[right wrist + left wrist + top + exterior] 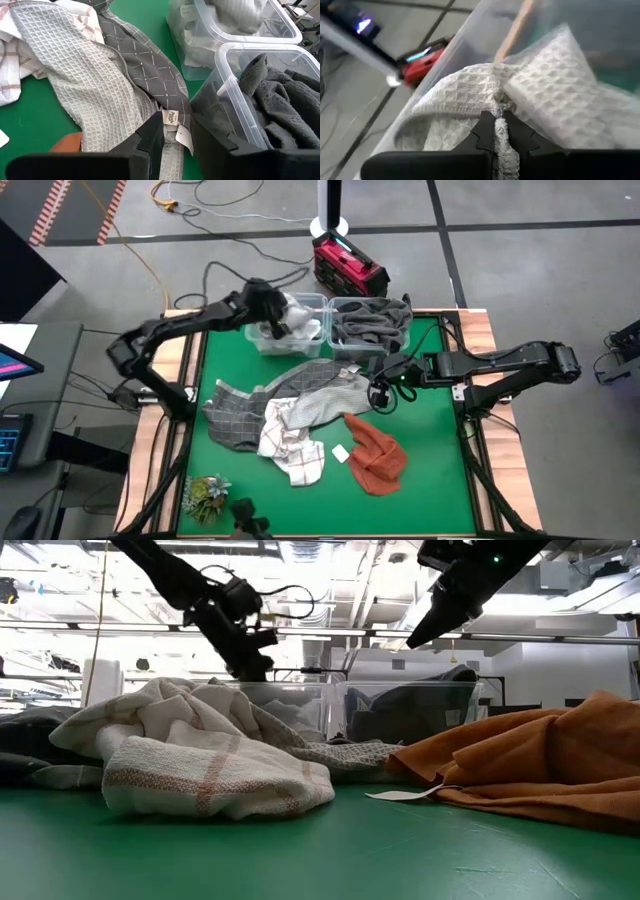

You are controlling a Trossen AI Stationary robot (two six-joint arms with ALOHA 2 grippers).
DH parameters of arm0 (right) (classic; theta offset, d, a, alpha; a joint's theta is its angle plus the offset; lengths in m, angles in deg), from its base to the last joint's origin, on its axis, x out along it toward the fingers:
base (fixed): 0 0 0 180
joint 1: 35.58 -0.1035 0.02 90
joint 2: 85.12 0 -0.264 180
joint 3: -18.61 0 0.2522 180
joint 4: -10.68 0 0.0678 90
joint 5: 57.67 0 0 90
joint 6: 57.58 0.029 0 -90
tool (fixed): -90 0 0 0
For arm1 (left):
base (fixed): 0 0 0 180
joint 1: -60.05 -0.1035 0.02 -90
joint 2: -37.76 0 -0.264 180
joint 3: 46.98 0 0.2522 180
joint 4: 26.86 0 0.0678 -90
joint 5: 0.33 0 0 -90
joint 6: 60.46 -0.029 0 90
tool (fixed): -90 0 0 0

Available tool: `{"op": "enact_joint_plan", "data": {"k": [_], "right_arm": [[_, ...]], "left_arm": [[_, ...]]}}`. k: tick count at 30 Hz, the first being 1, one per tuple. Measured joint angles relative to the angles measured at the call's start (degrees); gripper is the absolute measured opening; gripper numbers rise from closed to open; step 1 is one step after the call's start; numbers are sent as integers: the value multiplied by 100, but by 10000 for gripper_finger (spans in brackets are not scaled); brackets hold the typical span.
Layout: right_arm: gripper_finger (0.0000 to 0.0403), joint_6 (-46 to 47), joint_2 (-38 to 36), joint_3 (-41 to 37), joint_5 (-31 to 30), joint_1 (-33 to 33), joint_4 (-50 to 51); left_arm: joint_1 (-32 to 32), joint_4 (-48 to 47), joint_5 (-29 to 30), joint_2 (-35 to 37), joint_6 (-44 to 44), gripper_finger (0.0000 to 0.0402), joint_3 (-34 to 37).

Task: Sort towels by color in basket
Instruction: Put the gray towel into the left transparent bin

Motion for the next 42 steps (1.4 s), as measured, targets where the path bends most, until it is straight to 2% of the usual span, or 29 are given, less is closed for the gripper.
{"op": "enact_joint_plan", "data": {"k": [6, 9, 13, 20, 26, 30, 34, 38, 41, 42], "right_arm": [[127, -1, -1, -2, 1, 0, 4], [127, 16, -1, -2, 1, 0, 7], [127, 90, -1, -2, 1, -36, 7], [127, 132, -1, -2, 1, -195, -3], [127, 126, -1, -2, 1, -199, -155], [127, 123, -1, -3, 1, -197, -160], [127, 111, -1, -4, 3, -197, -176], [127, 80, -1, -4, 3, -197, -174], [127, 36, -1, -4, 3, -197, -171], [127, 36, -1, -4, 3, -199, -170]], "left_arm": [[200, -337, -138, -355, -116, 30, -26], [260, -527, -100, -201, 86, 51, -46], [329, -1222, -152, 72, 122, 83, -193], [627, -1789, -164, 601, 9, 155, -492], [744, -1665, -162, 999, -49, 200, -650], [713, -1470, -165, 971, -172, 207, -633], [549, -1241, -231, 640, -228, 208, -643], [245, -1173, -780, 88, 134, 208, -638], [54, -1369, -874, -469, 412, 208, -640], [19, -1472, -1065, -630, 534, 208, -658]]}}
